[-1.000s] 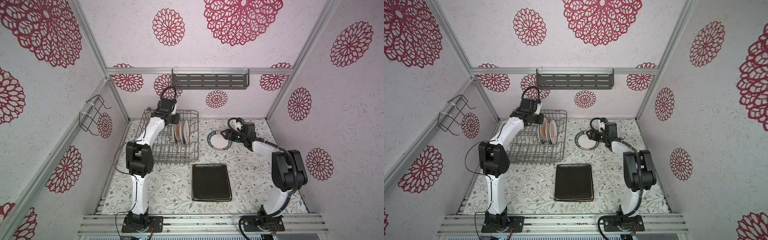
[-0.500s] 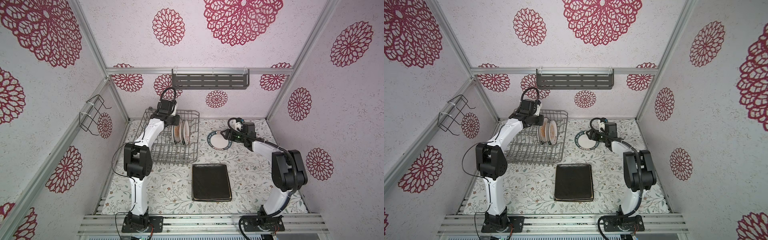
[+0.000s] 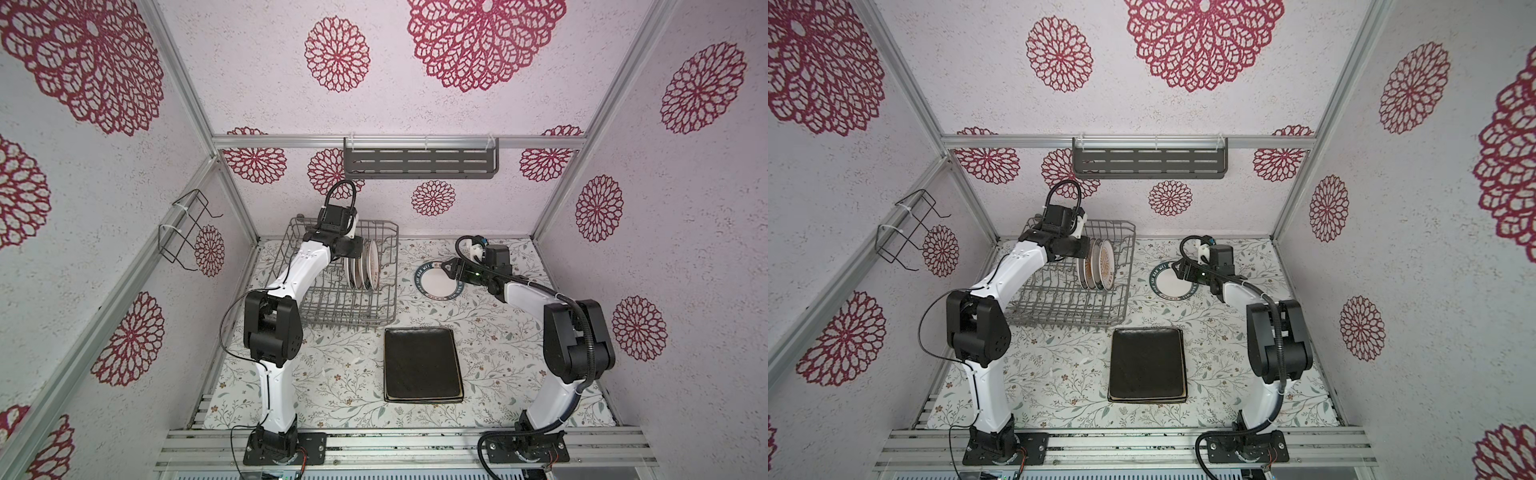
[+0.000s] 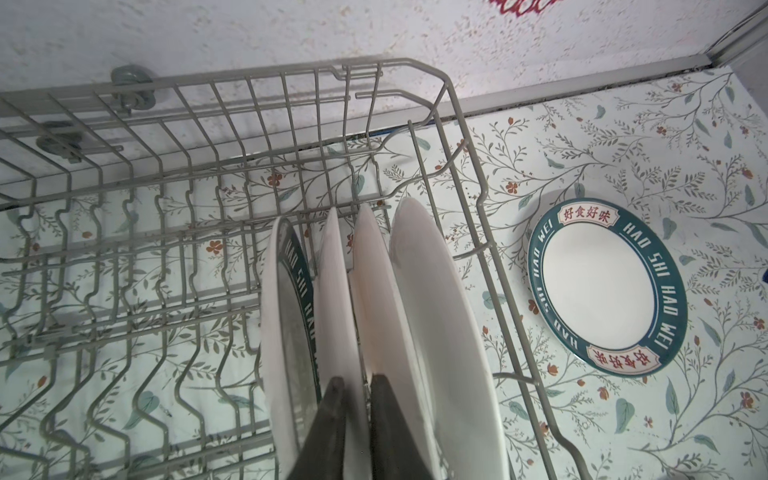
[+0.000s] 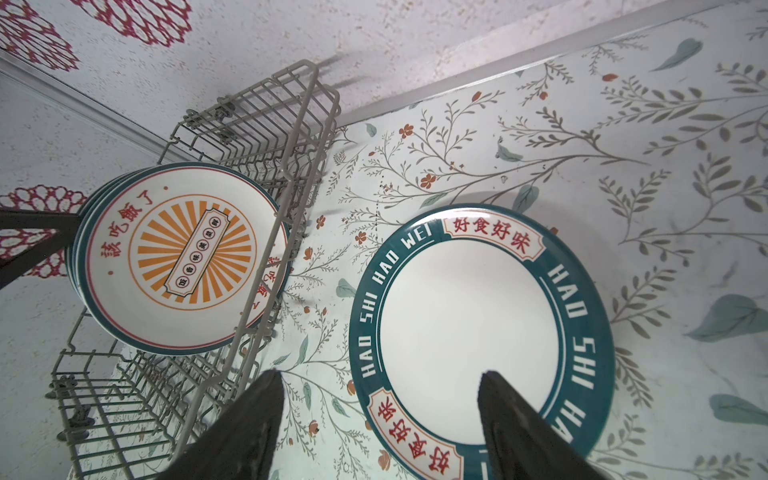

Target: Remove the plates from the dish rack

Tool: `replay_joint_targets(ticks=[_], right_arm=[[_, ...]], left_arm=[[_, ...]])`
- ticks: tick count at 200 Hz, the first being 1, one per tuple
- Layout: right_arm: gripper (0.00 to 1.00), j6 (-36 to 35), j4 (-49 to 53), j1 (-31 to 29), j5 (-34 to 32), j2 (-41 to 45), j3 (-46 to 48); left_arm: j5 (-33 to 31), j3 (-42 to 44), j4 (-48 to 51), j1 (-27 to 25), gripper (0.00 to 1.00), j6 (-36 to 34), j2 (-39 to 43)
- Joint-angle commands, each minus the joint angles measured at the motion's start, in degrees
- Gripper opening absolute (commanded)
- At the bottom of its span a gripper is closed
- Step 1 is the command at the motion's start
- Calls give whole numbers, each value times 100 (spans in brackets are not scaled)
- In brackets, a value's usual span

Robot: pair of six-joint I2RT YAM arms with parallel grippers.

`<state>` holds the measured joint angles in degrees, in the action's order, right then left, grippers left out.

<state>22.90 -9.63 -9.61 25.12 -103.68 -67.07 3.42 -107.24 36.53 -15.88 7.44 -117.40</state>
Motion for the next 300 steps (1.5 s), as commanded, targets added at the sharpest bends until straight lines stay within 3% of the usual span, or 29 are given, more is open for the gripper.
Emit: replay_joint_targets(ticks=[1,42,100,134,169,197,300], right_arm=[[77,-114,-4,-33,-66,167,-17],[78,-161,76,-32,-83,217,22],[78,-146,103,-26,-47,199,-17],[78,-136,114,-32,-26,223,-8],[78,-123,112,-49,-42,253,1],[78,-124,154,-59,-50,271,-16],[78,-197,338,-63,-79,331,-76]], left_arm=[[-105,166,301,-49,15,97,149],[-221,166,280,-44,19,134,252],[-269,274,-31,-66,49,152,920],[-496,387,-161,-86,60,104,1300],[-1120,483,-204,-95,61,-51,1471],[-1435,530,-139,-90,51,-189,1426],[-1019,511,71,-37,48,-121,1044]])
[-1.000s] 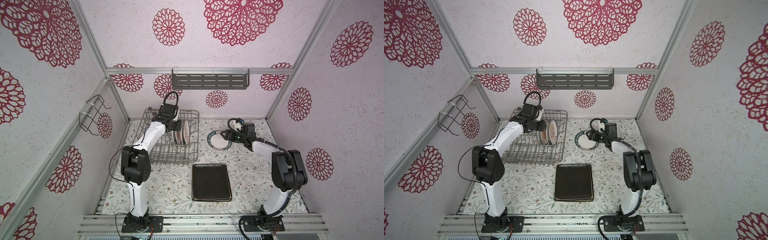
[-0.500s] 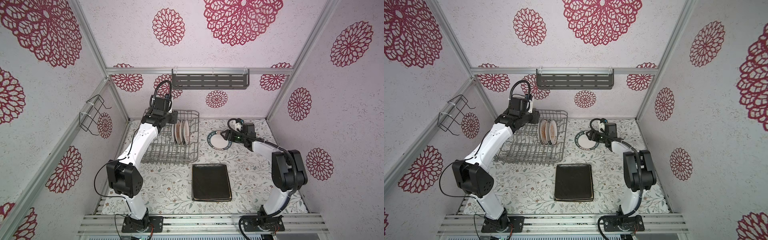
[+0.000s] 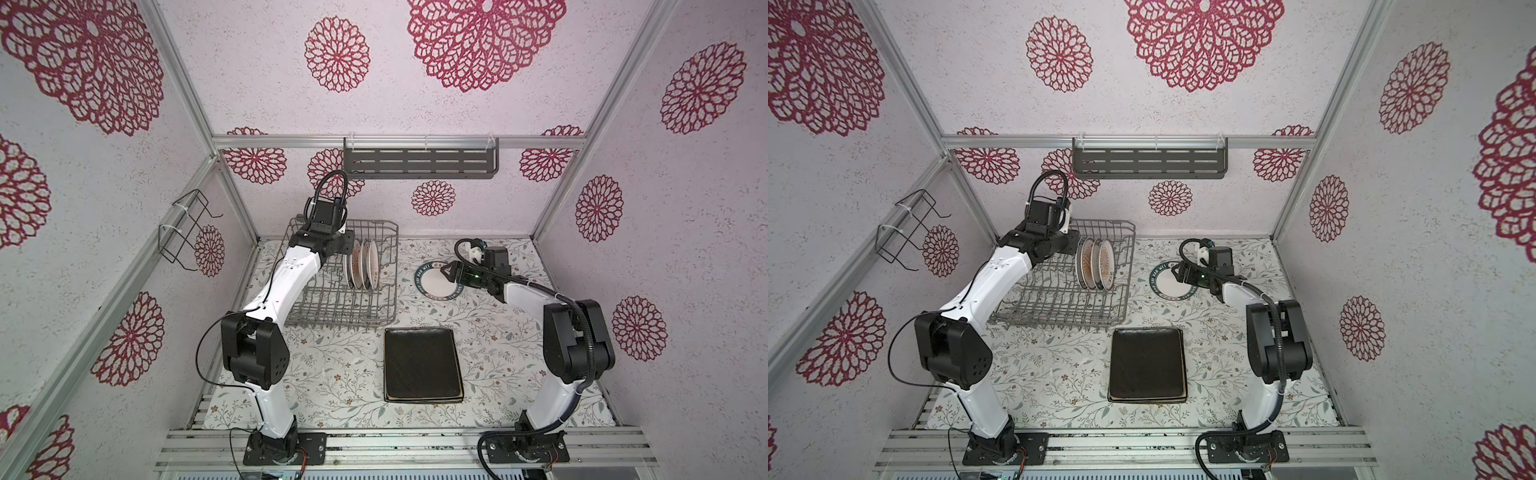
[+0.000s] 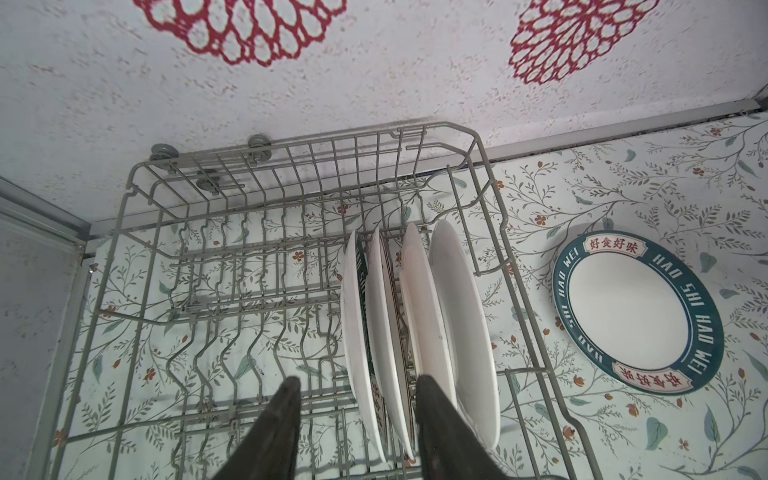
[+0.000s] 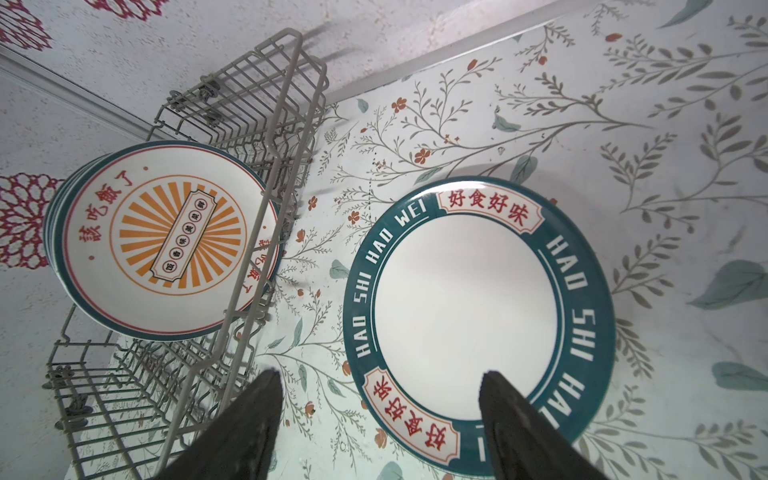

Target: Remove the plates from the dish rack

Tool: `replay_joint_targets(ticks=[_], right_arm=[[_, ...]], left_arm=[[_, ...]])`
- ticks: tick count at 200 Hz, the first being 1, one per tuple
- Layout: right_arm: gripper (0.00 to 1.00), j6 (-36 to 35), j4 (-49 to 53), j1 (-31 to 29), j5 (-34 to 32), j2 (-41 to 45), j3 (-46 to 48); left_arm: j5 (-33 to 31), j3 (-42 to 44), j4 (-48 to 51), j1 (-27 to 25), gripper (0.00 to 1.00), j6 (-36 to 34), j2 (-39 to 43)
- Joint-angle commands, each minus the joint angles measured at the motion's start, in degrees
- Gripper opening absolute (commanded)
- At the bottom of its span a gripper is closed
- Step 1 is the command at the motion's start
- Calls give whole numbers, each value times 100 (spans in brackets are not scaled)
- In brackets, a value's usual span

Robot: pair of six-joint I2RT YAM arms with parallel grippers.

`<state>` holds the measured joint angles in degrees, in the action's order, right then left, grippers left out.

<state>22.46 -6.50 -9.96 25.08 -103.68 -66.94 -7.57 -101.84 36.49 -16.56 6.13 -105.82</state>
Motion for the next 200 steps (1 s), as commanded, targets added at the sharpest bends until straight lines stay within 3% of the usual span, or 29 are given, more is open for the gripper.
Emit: replay_joint_targets(ticks=[1,200], right_arm=[[78,-158,30,-31,-79,331,-90],[78,-255,193,-33,-107,138,-252]], left_arm=[[81,-29,76,30,48,10,-119],[276,-97,42,222,45,239,-856]])
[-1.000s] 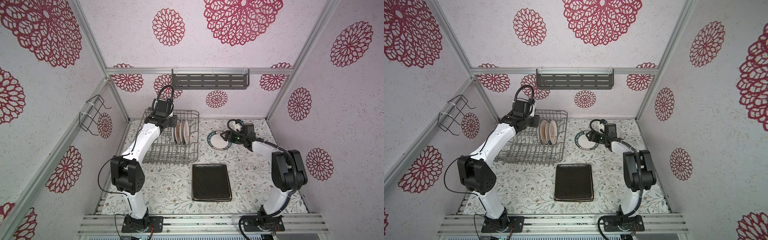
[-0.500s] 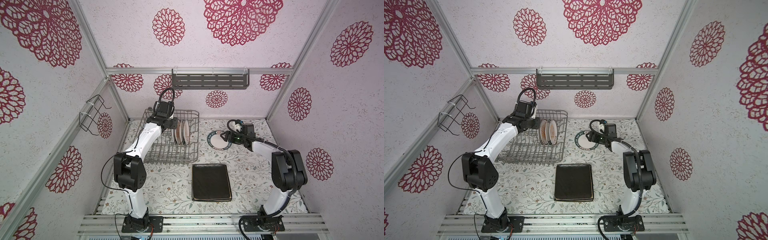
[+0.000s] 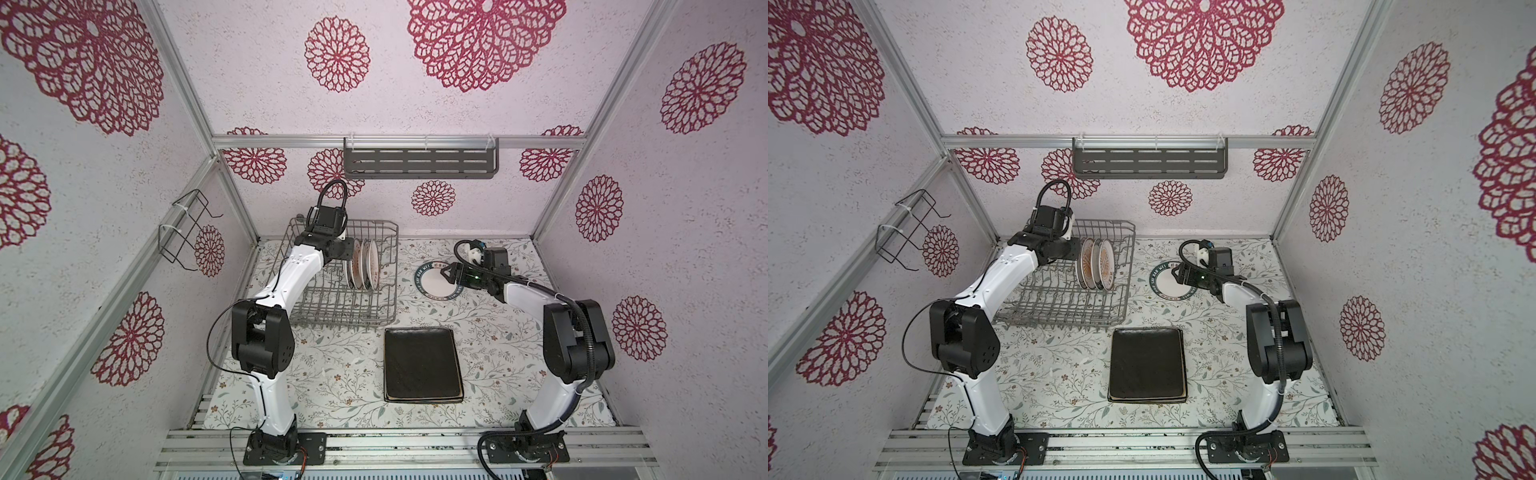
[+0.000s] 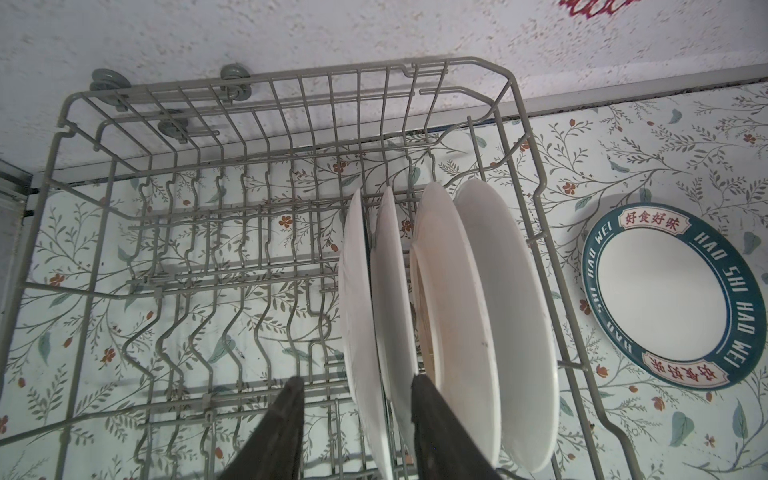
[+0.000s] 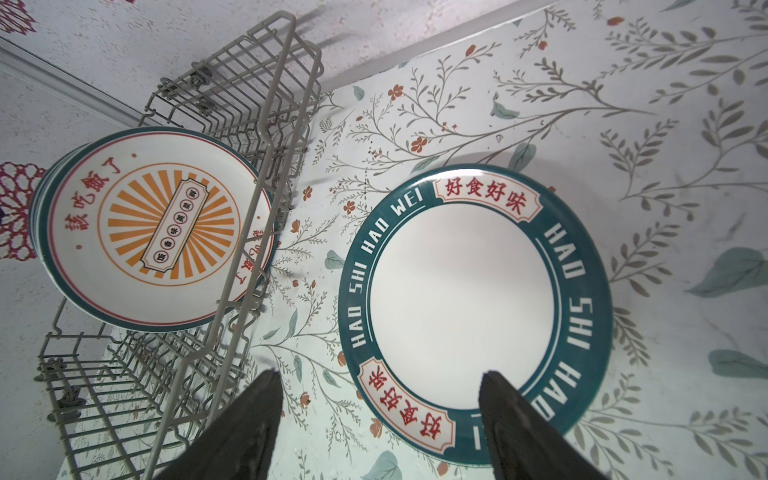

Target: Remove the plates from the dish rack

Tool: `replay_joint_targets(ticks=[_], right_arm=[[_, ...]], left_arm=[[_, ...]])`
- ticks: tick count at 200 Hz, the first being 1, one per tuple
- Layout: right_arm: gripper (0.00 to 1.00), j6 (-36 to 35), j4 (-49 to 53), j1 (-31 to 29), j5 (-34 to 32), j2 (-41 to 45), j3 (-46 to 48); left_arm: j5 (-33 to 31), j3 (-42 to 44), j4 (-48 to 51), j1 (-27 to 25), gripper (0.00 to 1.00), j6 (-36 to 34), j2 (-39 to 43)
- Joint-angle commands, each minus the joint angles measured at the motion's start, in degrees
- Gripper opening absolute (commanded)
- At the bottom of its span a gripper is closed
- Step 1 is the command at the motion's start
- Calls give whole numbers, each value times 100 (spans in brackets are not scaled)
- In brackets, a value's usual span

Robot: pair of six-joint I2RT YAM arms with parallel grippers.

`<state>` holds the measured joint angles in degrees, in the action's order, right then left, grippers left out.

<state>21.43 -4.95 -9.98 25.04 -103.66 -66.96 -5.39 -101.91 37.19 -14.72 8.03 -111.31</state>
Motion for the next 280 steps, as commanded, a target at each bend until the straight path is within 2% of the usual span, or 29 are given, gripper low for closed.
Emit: replay_joint_targets(ticks=[1,67,95,224,280], right_arm=[[78,-154,42,-31,-99,135,-253],[78,-144,38,-32,-83,28,-317],[78,-145,30,-29,-78,-10,-324],[78,-200,91,-32,-78,17,-327],[78,-263,126,-28,-48,-23,-357]], left_arm=[[57,-91,-28,35,45,54,-306],[-6,-129,-19,40,43,43,-409],[-13,-173,5,44,34,58,-460],[-137,-306,129,31,19,128,-602],[-657,-475,258,-123,15,111,-696]])
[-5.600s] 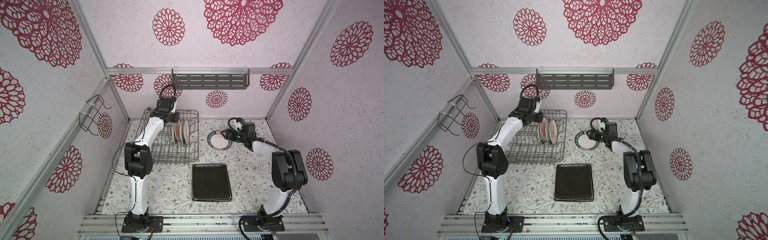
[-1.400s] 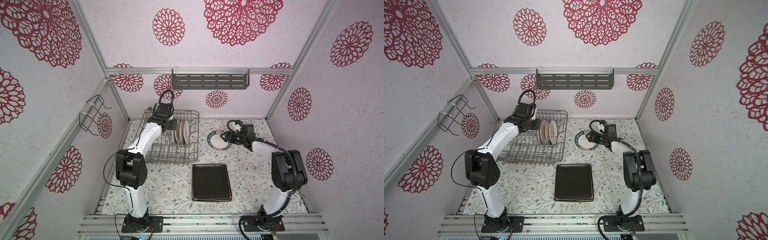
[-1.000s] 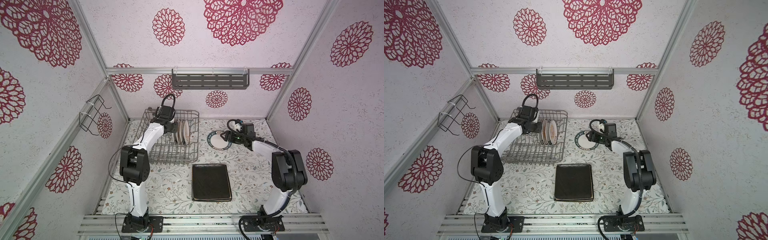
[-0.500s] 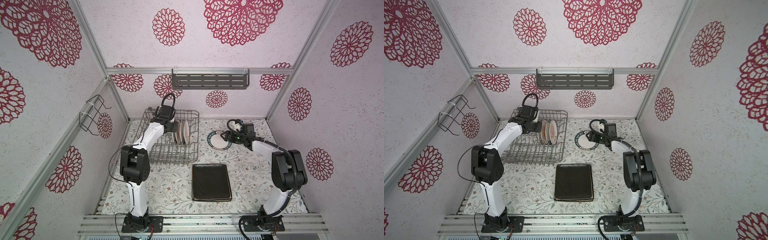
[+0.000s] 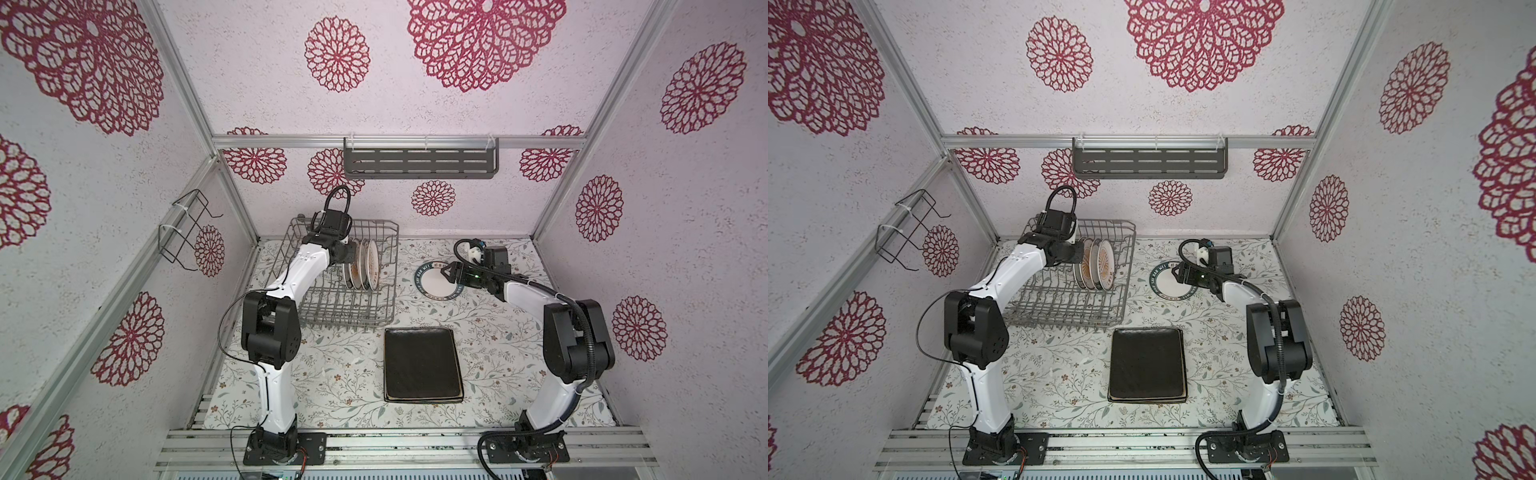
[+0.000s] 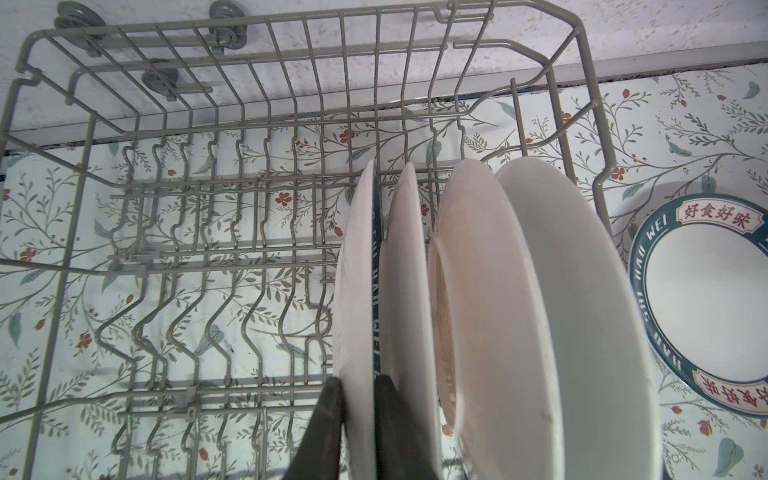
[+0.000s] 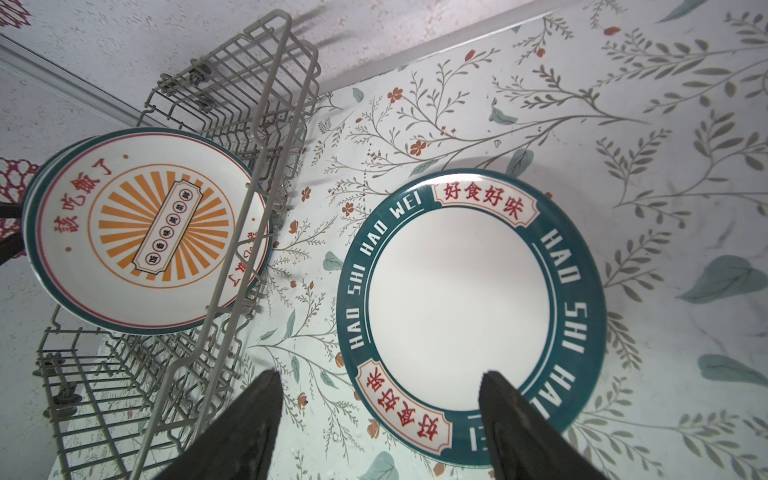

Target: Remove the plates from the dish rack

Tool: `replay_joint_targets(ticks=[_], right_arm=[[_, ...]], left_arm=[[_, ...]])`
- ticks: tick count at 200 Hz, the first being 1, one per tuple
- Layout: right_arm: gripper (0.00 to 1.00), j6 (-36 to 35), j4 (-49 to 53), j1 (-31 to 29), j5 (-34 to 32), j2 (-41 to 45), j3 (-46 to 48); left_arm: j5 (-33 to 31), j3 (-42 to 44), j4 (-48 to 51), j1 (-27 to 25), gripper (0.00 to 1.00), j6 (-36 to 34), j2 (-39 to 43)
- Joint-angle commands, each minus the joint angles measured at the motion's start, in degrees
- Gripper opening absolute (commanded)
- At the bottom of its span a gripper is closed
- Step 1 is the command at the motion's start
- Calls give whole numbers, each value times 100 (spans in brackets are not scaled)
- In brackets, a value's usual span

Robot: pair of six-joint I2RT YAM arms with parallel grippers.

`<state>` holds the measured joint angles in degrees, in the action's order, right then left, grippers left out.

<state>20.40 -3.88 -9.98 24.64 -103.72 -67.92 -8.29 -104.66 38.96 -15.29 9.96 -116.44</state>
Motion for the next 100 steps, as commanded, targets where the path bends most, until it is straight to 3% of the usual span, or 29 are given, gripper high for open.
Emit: replay_joint_targets(ticks=[1,77,100], right_arm=[[78,-164,19,-29,-6,-12,-255],[78,-373,71,-31,30,-67,-228],[78,-431,76,-22,49,-110,-222]], left_arm=[[-388,-202,83,-77,15,-86,-184],[-2424,-580,288,-627,11,-152,-532],[-2753,-616,233,-739,10,-106,-576]])
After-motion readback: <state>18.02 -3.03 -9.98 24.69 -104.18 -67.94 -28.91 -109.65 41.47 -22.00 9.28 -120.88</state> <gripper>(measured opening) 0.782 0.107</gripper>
